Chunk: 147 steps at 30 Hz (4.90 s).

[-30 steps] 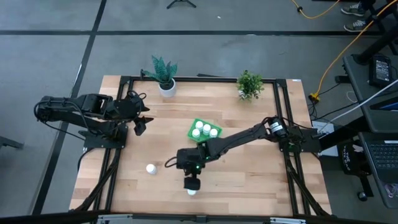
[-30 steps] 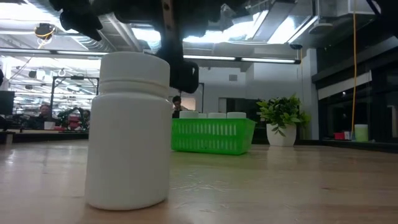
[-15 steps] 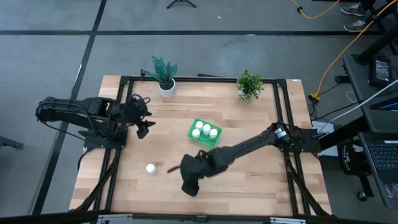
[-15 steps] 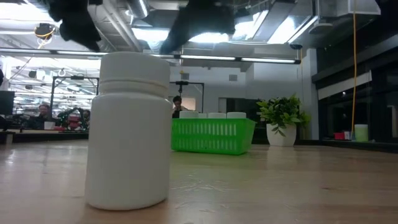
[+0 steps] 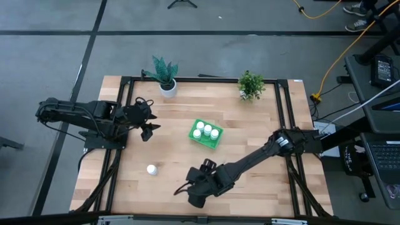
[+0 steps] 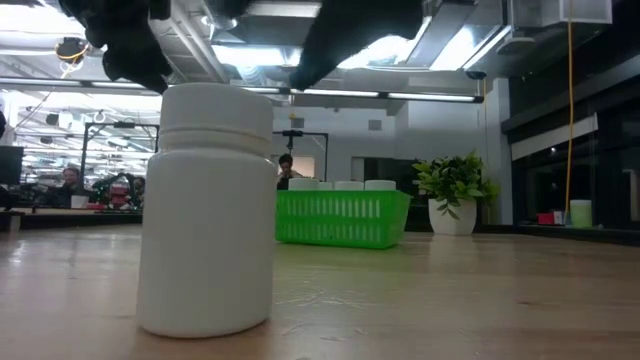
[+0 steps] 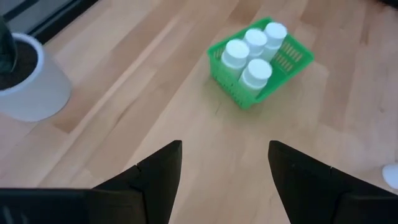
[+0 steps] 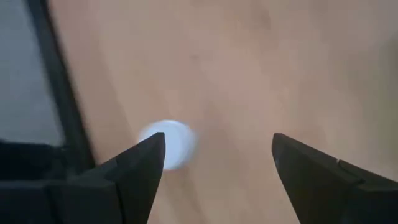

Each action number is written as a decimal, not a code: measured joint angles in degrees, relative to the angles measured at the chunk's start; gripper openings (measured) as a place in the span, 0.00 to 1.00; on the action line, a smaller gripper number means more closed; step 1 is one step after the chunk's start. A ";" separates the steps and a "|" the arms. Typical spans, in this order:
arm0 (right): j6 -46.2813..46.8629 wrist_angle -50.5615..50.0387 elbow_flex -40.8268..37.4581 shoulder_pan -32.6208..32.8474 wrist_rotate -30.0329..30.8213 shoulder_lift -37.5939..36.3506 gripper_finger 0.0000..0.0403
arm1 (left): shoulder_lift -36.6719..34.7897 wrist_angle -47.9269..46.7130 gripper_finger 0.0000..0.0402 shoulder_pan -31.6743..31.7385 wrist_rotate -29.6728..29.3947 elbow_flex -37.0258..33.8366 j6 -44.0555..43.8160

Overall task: Pick and place pill bottles into a basket
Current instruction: Put the bottom right medicine bottle into the green basket

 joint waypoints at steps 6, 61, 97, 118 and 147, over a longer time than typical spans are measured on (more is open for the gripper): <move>-1.35 1.89 0.02 1.60 -1.37 1.10 0.73 | -0.02 0.25 0.58 -0.01 0.21 0.00 0.03; -8.87 7.16 -0.02 -0.61 -5.49 8.11 0.42 | -0.02 0.25 0.58 0.00 1.18 -0.50 1.70; -29.76 -19.23 5.18 -16.98 7.41 -5.09 0.42 | -0.24 0.25 0.58 -0.01 -1.02 -0.50 2.74; -25.66 17.92 -44.43 -19.97 -1.40 -32.15 0.42 | -0.22 0.92 0.58 0.00 -6.56 -0.52 1.04; -34.46 27.03 -50.56 -24.91 -8.85 -32.48 0.42 | -0.23 6.53 0.58 0.04 -8.40 -0.52 -4.43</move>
